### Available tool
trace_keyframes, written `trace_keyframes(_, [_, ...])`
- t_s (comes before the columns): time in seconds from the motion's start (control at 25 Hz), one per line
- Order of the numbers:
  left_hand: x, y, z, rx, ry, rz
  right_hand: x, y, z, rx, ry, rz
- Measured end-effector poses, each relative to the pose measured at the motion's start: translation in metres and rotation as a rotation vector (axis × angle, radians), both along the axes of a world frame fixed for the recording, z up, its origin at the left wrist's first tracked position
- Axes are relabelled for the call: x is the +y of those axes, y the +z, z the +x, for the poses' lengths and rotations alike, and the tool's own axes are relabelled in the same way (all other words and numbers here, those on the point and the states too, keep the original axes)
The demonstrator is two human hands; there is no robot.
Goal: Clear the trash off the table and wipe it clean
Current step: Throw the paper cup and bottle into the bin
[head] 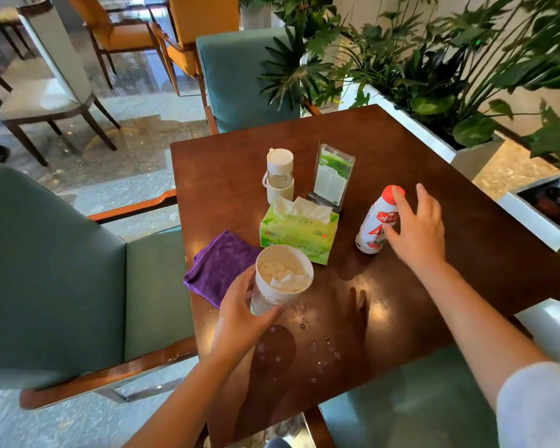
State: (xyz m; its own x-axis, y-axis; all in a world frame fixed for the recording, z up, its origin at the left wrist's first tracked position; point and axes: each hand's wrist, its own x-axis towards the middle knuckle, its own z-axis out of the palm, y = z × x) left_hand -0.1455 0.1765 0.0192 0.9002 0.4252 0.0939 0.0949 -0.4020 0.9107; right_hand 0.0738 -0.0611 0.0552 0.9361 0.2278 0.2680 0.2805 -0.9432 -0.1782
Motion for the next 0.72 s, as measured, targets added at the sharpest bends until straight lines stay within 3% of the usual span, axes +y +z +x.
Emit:
trace_keyframes(0.12, [-0.004, 0.001, 0.002, 0.018, 0.018, -0.004, -0.003, -0.005, 0.037, 0.118, 0.030, -0.182])
trace_keyframes(0.24, [-0.004, 0.001, 0.006, 0.019, 0.038, 0.006, 0.005, -0.008, 0.052, 0.208, 0.039, -0.081])
trace_keyframes(0.44, [-0.004, -0.003, 0.012, 0.036, 0.066, 0.021, 0.014, -0.010, 0.036, -0.021, 0.111, 0.022])
trace_keyframes(0.72, [-0.009, -0.005, 0.007, 0.048, 0.149, -0.044, 0.031, -0.003, -0.025, -0.109, 0.316, 0.087])
